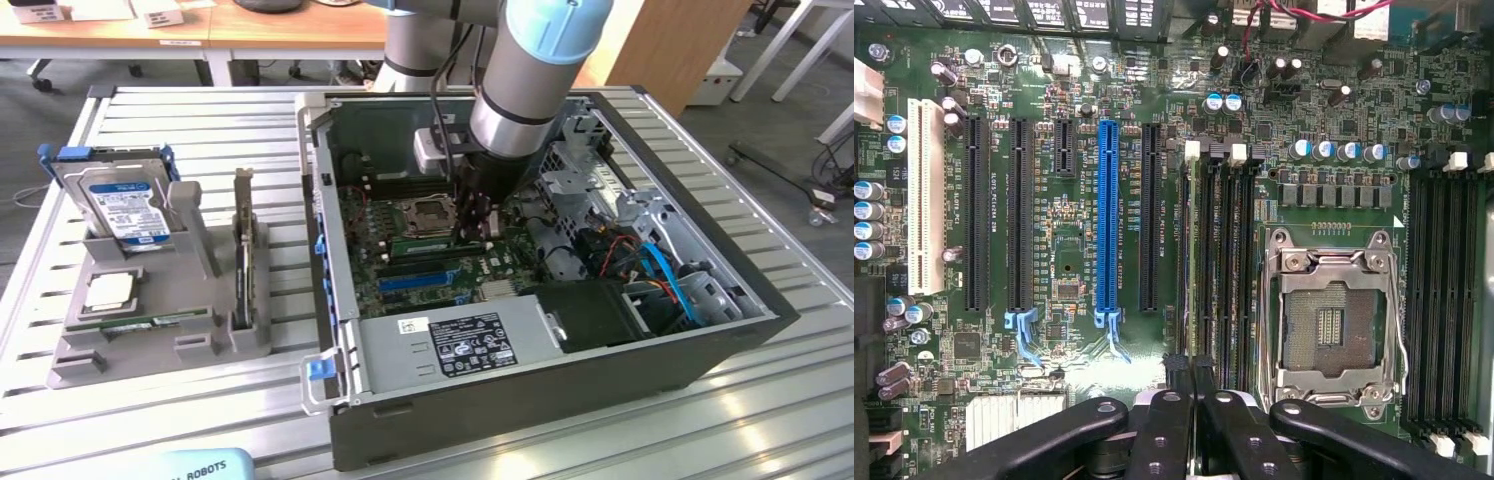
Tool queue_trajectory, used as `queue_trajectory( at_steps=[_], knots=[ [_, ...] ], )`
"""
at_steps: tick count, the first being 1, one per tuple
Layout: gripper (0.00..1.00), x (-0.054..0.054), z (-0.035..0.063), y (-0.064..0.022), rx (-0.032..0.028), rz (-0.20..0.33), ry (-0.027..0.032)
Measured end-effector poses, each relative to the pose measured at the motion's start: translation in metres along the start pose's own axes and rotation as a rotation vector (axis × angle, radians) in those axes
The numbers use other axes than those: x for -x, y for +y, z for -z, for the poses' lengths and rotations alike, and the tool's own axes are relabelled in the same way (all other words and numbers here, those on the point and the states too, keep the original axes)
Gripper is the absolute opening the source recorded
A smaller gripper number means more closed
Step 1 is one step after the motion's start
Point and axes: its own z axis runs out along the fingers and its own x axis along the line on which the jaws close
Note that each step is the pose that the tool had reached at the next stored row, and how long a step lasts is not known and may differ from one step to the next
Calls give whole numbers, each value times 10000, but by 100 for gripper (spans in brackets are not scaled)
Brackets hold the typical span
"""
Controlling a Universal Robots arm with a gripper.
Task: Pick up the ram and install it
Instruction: 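Insert the ram into the slot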
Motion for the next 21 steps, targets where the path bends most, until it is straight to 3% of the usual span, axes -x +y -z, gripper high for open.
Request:
queue_trajectory(
  at_steps=[21],
  knots=[
    [12, 10, -18, -1, 0, 0, 0]
  ],
)
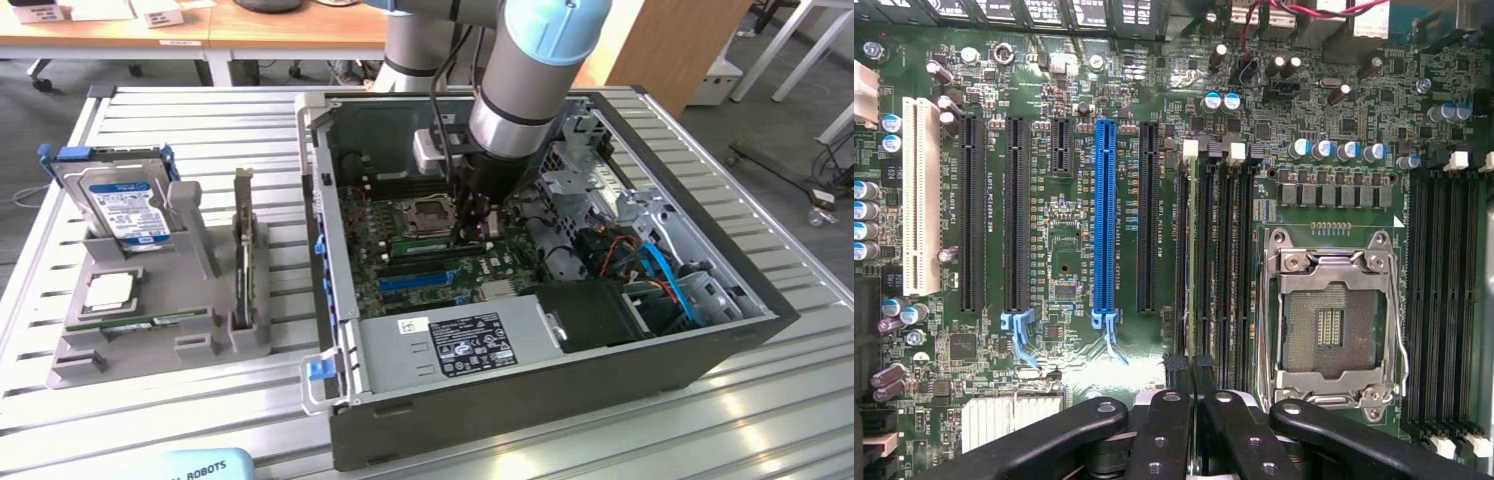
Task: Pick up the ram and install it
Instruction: 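Insert the ram into the slot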
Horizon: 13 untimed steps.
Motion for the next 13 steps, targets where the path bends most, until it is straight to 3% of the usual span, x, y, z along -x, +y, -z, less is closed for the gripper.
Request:
queue_trajectory(
  at_steps=[13],
  knots=[
    [12, -3, -27, -1, 0, 0, 0]
  ],
)
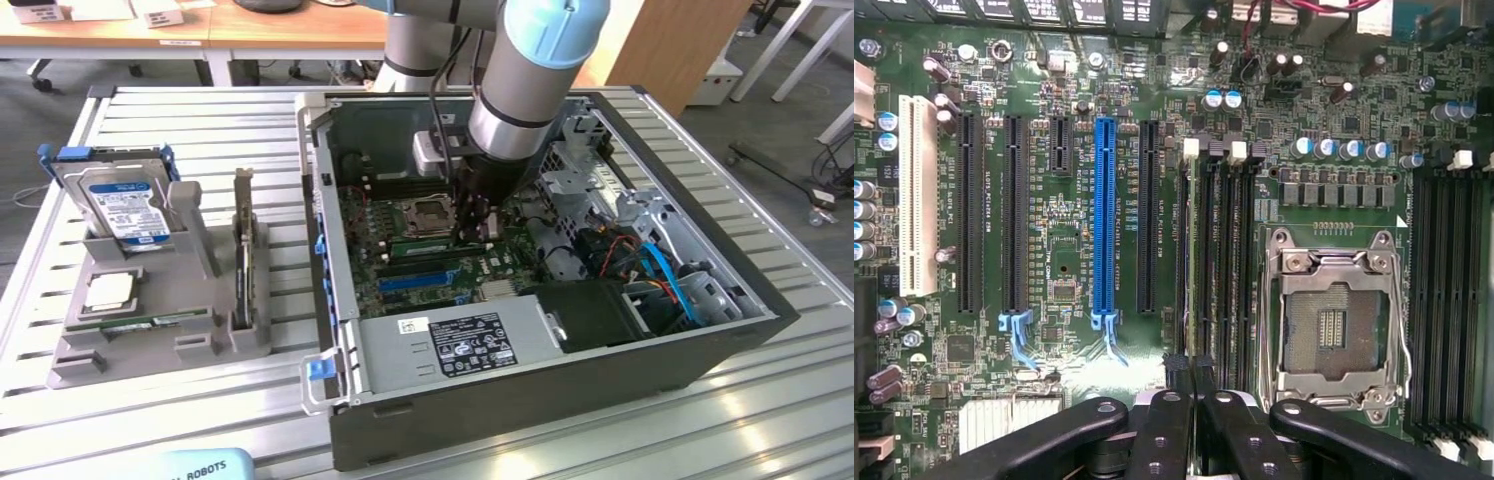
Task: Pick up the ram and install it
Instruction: 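Insert the ram into the slot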
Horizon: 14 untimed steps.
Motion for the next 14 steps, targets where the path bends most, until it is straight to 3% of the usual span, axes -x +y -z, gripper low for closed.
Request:
queue_trajectory(
  at_steps=[12, 14],
  knots=[
    [13, -1, -17, -1, -1, 0, -3],
    [18, -1, -18, -1, -1, 0, -3]
  ],
)
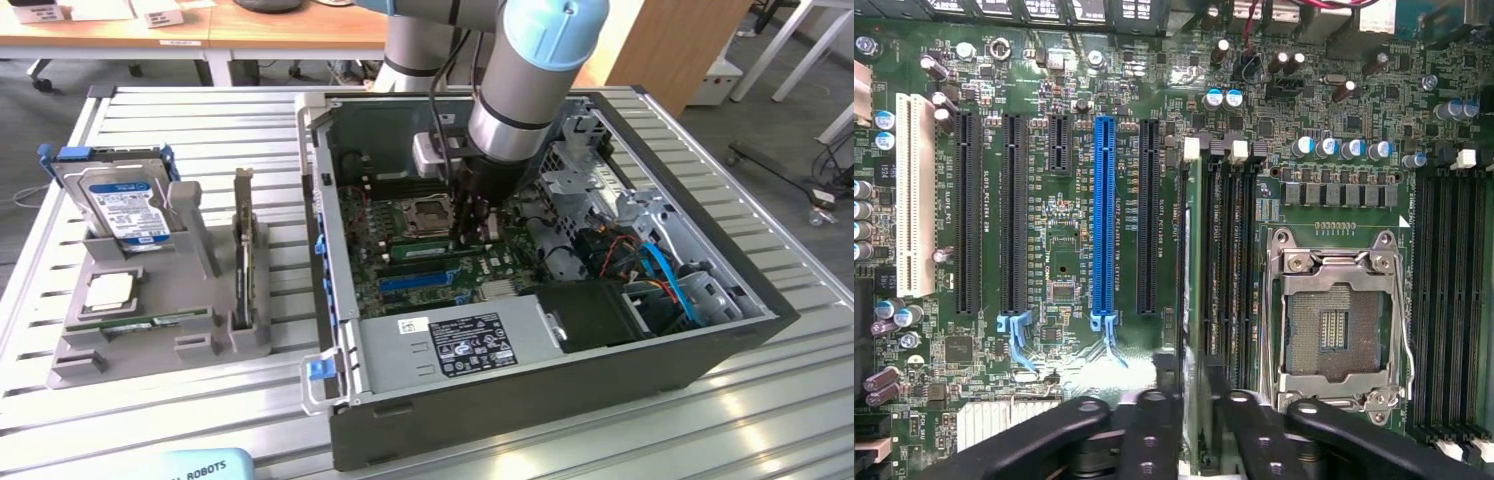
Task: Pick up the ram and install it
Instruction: 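Insert the ram into the slot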
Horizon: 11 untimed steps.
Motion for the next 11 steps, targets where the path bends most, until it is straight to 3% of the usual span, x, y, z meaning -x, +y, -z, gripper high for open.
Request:
queue_trajectory(
  at_steps=[1, 7, 11],
  knots=[
    [25, 0, 0, 0, 0, 0, 1],
    [25, 0, 13, 1, 1, 0, 5],
    [25, 7, 75, 3, 0, -1, 3]
  ],
)
